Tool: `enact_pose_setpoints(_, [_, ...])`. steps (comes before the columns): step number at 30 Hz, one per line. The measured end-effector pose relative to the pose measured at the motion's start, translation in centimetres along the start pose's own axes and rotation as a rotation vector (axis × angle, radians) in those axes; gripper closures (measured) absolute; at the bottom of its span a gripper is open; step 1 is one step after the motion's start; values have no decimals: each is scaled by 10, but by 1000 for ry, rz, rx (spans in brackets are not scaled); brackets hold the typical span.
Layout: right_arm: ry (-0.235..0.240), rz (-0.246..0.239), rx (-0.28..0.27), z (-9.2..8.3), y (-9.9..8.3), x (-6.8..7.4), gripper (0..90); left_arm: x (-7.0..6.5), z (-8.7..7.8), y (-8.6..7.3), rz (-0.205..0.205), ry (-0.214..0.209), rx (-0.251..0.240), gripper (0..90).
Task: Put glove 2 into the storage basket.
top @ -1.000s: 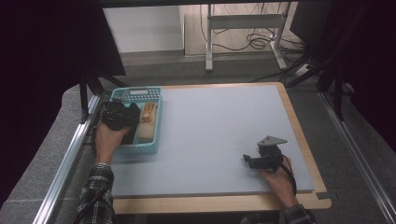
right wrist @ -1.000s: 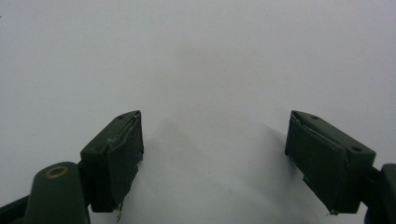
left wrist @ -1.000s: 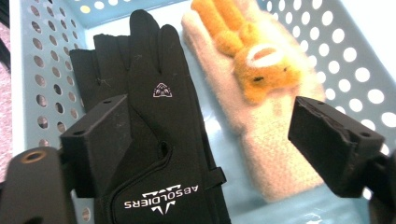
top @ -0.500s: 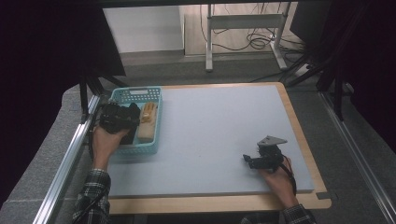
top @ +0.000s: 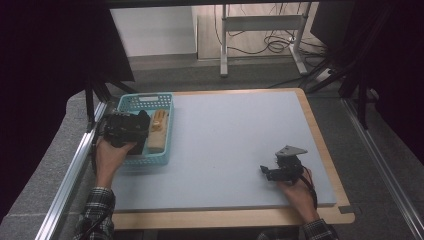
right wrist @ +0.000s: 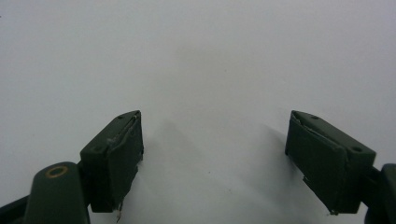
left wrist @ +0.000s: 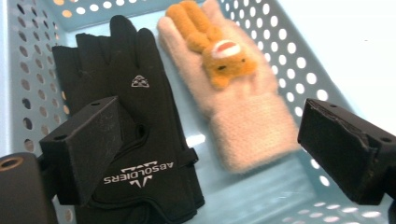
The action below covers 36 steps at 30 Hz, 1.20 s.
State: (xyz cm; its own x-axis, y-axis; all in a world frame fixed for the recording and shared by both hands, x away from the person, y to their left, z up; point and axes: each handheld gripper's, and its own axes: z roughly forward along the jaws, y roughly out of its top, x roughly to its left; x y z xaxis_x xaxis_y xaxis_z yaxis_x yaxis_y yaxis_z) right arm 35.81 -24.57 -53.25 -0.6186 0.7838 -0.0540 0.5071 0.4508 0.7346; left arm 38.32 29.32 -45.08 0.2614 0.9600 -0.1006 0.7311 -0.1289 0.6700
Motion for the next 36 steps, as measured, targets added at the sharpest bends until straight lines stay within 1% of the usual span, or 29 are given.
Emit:
enact_pose_setpoints(11, [0, 0, 0, 0, 0, 0, 190, -17, -10, -1, 33, -37, -31, 46])
enact_pose_setpoints(26, [-1, -1, 0, 0, 0, 0, 190, -37, -19, -8, 76, -62, -59, 25])
enact_pose_setpoints(30, [-1, 1, 0, 0, 0, 0, 190, -42, -21, -10, 81, -73, -69, 21])
enact_pose_setpoints(36, [-1, 0, 0, 0, 0, 0, 189, -51, -23, -12, 111, -80, -68, 17])
